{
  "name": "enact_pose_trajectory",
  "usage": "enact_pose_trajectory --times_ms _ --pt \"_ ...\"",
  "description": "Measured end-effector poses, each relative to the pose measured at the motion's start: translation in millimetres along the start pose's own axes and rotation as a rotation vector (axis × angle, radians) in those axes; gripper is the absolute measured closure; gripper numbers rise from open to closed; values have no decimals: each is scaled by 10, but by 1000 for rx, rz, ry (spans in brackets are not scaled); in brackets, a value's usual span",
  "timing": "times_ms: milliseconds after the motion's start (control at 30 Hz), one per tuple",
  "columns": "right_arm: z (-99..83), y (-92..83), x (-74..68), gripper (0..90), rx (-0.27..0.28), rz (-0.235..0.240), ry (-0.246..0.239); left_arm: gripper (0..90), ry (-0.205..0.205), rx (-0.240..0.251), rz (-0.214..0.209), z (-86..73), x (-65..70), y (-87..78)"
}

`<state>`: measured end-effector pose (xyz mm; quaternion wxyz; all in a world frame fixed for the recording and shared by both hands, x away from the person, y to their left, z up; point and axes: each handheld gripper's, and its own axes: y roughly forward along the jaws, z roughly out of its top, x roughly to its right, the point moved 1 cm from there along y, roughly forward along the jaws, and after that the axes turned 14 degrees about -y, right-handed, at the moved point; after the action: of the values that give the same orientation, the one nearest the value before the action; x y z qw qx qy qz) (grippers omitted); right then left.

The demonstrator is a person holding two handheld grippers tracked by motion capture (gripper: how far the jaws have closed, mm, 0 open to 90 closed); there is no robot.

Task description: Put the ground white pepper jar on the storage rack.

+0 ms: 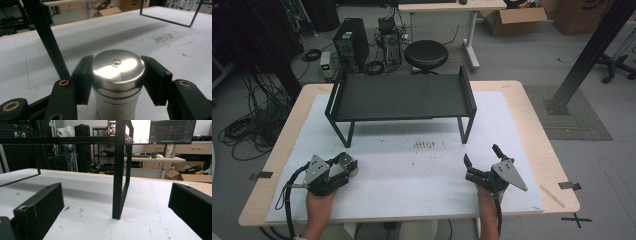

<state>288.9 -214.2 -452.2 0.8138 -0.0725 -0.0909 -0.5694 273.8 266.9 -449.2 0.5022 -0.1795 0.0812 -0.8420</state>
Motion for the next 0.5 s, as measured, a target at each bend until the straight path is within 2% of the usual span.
enact_pose_trajectory --times_ms 267,500 --pt "0 -1 1 0 0 1 1 490 -7 -1 -11 4 -13 -2" --pt "0 0 3 0 1 0 1 491 9 1 -24 6 -7 -8"
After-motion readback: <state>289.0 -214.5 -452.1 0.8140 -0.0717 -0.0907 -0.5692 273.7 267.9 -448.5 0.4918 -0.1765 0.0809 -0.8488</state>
